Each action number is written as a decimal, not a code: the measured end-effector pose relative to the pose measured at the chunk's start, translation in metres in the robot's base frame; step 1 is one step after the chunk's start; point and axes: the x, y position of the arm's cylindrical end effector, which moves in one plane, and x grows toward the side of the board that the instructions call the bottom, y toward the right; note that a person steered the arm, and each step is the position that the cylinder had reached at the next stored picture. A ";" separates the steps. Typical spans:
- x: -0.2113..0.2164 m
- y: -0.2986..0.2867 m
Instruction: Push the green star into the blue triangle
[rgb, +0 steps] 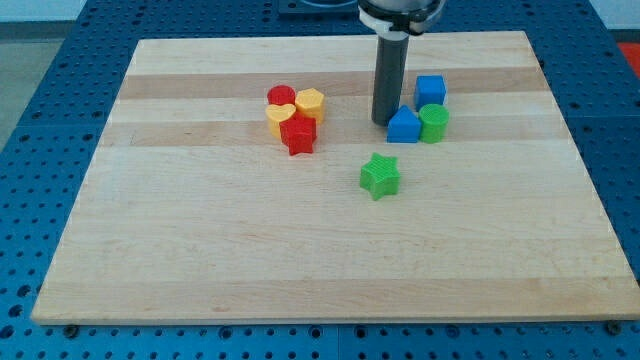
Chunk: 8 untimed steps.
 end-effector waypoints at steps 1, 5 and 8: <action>0.019 -0.013; 0.114 -0.099; 0.112 -0.002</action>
